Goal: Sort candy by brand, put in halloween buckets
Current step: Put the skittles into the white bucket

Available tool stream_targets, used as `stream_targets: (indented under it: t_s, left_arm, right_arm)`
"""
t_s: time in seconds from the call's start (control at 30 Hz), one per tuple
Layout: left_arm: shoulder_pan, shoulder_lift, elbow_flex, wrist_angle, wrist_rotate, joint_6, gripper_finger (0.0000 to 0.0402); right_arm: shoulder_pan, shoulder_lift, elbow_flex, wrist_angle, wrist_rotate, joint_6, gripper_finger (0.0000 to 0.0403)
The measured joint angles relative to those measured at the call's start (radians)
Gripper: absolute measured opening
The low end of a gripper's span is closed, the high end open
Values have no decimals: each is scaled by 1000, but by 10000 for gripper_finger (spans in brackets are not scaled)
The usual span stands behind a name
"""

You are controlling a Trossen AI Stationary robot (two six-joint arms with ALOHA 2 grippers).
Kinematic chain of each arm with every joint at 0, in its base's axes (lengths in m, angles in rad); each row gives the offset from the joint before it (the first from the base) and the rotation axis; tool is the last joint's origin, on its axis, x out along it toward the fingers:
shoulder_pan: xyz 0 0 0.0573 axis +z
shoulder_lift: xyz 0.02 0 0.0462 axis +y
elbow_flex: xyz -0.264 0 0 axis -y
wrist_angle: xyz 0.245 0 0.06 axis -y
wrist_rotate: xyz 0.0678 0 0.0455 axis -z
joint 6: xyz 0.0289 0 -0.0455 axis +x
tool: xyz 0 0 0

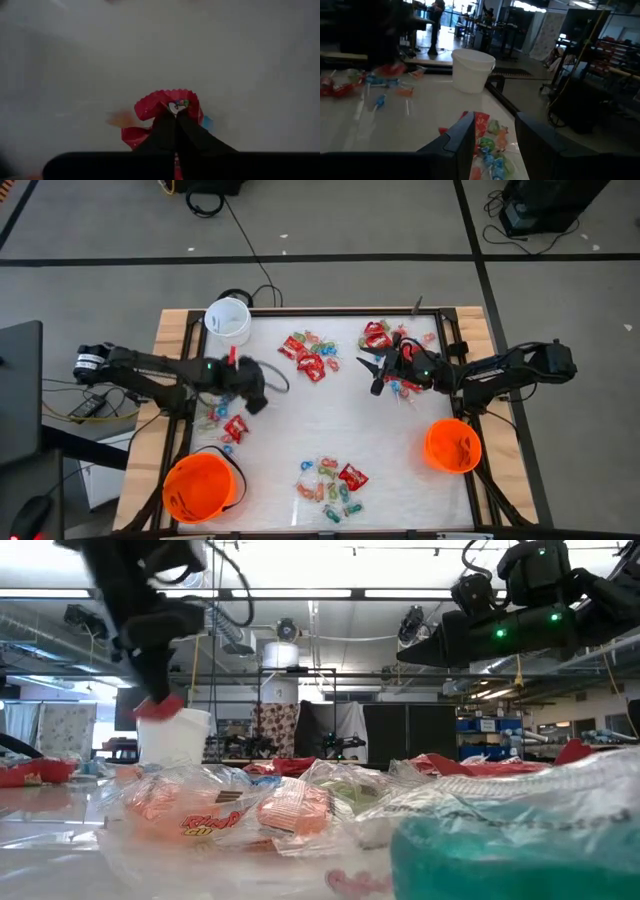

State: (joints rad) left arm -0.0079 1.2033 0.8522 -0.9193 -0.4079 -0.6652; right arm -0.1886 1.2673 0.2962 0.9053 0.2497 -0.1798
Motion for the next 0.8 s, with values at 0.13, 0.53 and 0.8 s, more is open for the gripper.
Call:
stream_targets:
  t_s: [0.13, 0.53, 0.8]
  left_arm:
    - [160, -1, 95, -84, -57, 87, 4]
    - [653, -1, 236, -67, -62, 326, 4]
    - [802, 82, 239, -36, -42, 402, 74]
  right_arm:
    - [0, 17, 0, 0, -62, 3, 151]
    - [0, 42, 0, -1, -219, 78, 151]
    - [-17, 42, 0, -10, -194, 51, 151]
